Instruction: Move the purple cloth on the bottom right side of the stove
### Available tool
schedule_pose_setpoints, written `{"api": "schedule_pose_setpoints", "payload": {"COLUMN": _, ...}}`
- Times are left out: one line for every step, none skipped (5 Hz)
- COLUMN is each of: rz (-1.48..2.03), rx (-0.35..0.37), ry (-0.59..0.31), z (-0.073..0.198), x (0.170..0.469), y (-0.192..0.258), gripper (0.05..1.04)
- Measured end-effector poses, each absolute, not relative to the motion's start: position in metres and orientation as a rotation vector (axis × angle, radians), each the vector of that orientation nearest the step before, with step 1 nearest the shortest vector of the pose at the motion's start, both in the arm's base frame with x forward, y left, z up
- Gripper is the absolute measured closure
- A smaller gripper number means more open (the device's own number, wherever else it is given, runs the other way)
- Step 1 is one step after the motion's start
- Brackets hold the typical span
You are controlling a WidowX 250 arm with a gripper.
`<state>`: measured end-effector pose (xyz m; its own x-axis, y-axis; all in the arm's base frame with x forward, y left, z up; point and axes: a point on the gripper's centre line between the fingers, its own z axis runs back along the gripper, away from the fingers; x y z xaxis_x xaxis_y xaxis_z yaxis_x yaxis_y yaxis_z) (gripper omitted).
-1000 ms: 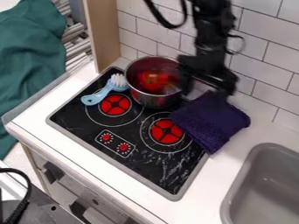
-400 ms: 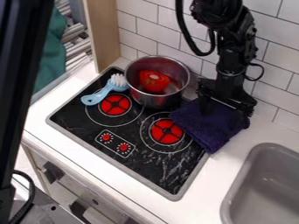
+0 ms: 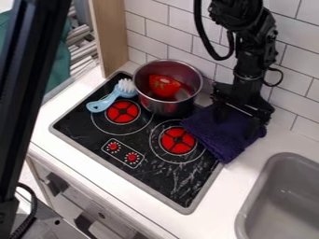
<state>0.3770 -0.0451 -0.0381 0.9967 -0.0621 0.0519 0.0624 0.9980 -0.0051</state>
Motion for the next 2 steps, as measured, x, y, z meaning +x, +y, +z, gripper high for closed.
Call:
{"api": "schedule_pose_setpoints", "payload": {"rz": -0.058, "rx": -0.009, "ry": -0.065, "z": -0.039, "x": 0.366, "y": -0.044, "gripper": 0.076}}
{"api": "schedule_pose_setpoints", "payload": {"rz": -0.031, "rx": -0.008, "ry": -0.072, "z": -0.037, "x": 0.339, "y": -0.040, "gripper": 0.078}}
